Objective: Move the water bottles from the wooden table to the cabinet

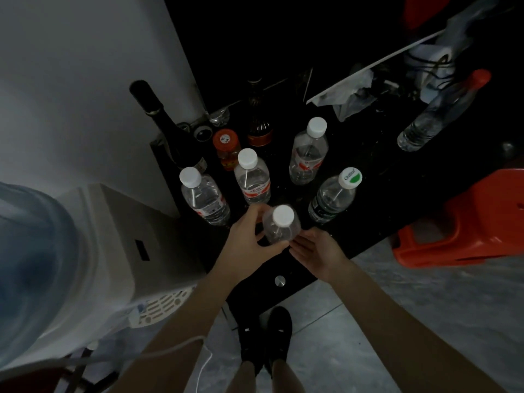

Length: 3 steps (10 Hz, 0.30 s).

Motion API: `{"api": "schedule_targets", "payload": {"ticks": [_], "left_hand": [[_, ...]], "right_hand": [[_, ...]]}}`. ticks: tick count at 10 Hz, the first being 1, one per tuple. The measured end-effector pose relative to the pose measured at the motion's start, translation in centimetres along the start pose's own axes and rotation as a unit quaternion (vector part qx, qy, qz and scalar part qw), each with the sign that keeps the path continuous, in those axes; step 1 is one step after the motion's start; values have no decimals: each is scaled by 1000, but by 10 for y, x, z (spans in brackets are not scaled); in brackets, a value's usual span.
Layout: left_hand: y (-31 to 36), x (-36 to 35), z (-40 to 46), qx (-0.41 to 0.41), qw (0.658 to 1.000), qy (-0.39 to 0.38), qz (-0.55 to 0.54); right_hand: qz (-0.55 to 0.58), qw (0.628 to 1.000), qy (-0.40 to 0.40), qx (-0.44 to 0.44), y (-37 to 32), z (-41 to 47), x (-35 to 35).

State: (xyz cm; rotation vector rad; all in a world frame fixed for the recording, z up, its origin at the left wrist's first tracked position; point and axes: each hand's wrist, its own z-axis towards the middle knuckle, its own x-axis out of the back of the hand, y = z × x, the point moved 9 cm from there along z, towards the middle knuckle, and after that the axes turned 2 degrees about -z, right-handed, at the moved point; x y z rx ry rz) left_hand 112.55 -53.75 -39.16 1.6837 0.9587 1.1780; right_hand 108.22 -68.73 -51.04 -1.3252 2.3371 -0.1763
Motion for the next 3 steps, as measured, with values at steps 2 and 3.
{"api": "schedule_targets", "payload": {"ticks": [2, 3], "left_hand": [[-8, 0, -4, -5, 1000, -17, 7], [-12, -2, -11, -3, 999, -29, 28]], "right_hand": [[-16, 1000, 6, 3, 0, -14, -1], [-35, 999, 29, 5, 4, -27, 2]]}}
